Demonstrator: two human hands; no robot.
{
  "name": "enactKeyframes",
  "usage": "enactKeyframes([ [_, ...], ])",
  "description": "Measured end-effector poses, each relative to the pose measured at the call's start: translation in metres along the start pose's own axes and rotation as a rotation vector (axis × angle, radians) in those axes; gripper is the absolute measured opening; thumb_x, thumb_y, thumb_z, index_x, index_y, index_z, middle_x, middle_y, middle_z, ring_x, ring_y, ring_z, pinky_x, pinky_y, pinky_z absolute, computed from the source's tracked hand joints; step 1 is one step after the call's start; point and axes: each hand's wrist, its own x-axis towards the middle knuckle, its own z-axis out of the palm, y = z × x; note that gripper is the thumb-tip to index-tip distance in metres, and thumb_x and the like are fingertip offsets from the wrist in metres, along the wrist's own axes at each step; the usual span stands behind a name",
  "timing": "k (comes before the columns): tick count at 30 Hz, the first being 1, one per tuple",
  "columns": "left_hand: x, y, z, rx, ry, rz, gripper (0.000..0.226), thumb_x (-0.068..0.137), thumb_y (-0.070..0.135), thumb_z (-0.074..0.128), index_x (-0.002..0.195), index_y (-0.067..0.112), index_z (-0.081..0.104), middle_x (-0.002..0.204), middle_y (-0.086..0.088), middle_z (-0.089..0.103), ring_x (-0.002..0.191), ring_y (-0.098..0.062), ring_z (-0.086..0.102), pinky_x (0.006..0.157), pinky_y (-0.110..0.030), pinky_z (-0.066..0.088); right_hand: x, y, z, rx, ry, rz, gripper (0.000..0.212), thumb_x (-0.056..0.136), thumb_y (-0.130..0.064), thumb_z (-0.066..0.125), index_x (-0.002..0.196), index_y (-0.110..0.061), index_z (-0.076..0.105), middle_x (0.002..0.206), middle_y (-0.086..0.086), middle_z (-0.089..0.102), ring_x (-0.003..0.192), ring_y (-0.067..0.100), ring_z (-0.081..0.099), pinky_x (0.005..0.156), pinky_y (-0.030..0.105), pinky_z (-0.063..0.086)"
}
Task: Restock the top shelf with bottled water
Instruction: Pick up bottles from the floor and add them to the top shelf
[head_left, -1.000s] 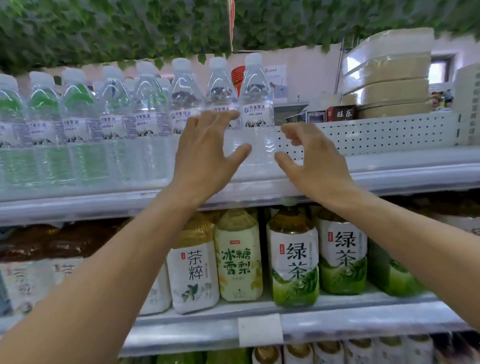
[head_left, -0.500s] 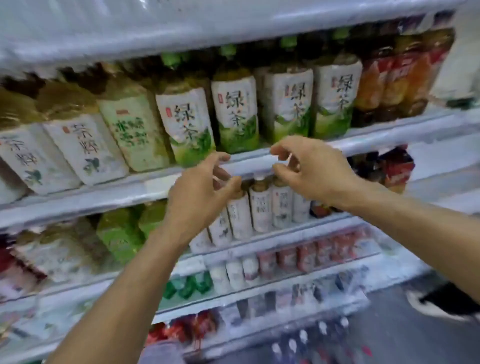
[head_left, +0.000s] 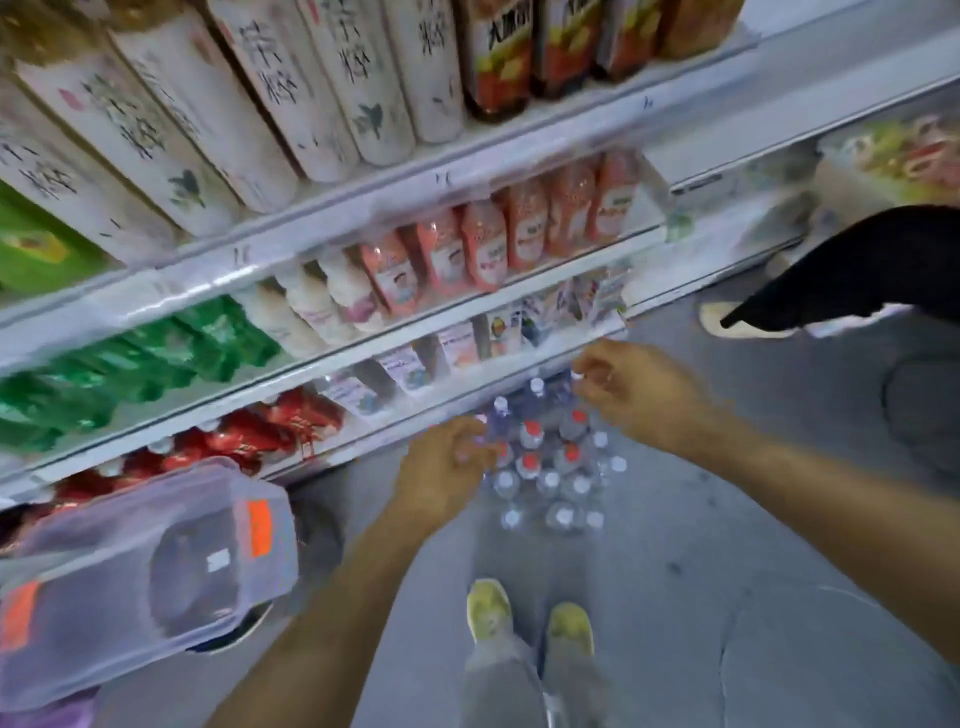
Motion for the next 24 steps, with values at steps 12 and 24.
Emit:
enactKeyframes([
  [12, 0.132, -0.231, 0.212, 0.149, -0.271, -0.349, 0.047, 0.072, 0.042, 0.062, 0.111, 0.017, 0.065, 0.114, -0.01, 0.069, 0.106, -0.03, 0.066, 0.09, -0.038, 0.052, 0.013, 0.221, 0.298, -0.015, -0.387, 0.347, 0.038, 0.093, -0.03, 0.062, 0.126, -0.015, 0.055, 0.127, 0.007, 0.053, 0.108, 0.026, 0.06, 0.089, 0.033, 0.046],
  [24, 0.236, -0.34, 0.304, 0.895, -0.312, 0.061, 0.055, 0.095, 0.027, 0.059, 0.143, 0.02, 0.034, 0.127, -0.009, 0.049, 0.11, -0.031, 0.061, 0.085, -0.039, 0.05, 0.079, 0.279, 0.465, -0.613, -0.419, 0.076, 0.039, 0.1, -0.002, 0.037, 0.139, -0.004, 0.039, 0.131, 0.016, 0.052, 0.114, 0.034, 0.06, 0.08, 0.041, 0.05],
])
